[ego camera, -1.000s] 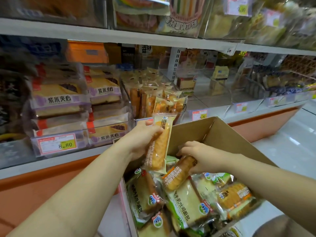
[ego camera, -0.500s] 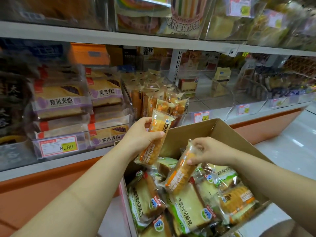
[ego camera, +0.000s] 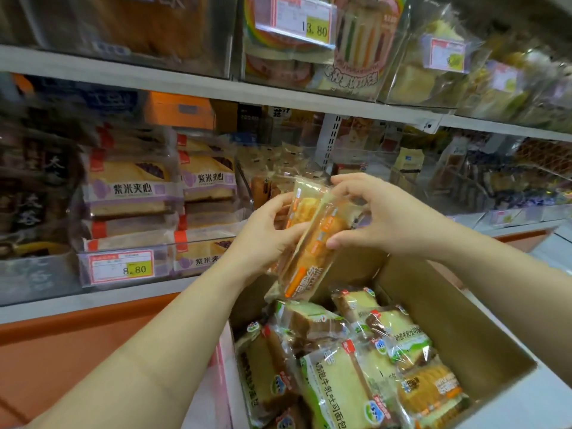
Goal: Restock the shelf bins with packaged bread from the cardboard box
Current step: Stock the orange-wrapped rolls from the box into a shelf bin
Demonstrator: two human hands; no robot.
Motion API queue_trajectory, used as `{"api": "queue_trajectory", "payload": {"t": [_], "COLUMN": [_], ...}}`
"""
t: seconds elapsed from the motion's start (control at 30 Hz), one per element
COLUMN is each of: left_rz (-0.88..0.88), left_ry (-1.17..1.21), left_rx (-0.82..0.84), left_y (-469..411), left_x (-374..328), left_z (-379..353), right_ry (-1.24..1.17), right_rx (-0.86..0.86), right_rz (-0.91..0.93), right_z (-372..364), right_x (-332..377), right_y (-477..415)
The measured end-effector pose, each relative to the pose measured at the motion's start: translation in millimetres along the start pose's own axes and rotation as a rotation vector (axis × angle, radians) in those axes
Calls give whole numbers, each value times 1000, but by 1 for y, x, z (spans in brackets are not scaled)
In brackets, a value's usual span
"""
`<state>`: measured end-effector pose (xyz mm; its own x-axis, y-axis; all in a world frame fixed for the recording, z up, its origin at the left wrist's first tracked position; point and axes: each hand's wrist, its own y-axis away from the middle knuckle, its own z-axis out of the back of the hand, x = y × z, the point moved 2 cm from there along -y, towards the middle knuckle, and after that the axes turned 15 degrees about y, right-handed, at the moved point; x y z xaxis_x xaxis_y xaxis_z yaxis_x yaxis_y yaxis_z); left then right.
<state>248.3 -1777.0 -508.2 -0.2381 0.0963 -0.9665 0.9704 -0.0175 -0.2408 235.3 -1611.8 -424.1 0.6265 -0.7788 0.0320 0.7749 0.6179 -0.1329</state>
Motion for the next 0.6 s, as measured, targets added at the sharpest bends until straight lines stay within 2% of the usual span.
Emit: {"api": "queue_trajectory", "payload": {"t": [0.2, 0.37, 0.6], "left_rz": [-33, -50, -152], "left_ry": [127, 265, 60], "left_rx": [-28, -21, -32], "left_y": [-12, -27, -50], "left_x": [-10, -27, -43], "left_z": [18, 23, 39], "right_ry": [22, 135, 184], "right_rx": [-76, -175, -360], "right_rz": [72, 106, 176], "right_z": [25, 35, 17], "right_x": [19, 22, 13], "right_y": [-27, -44, -68]}}
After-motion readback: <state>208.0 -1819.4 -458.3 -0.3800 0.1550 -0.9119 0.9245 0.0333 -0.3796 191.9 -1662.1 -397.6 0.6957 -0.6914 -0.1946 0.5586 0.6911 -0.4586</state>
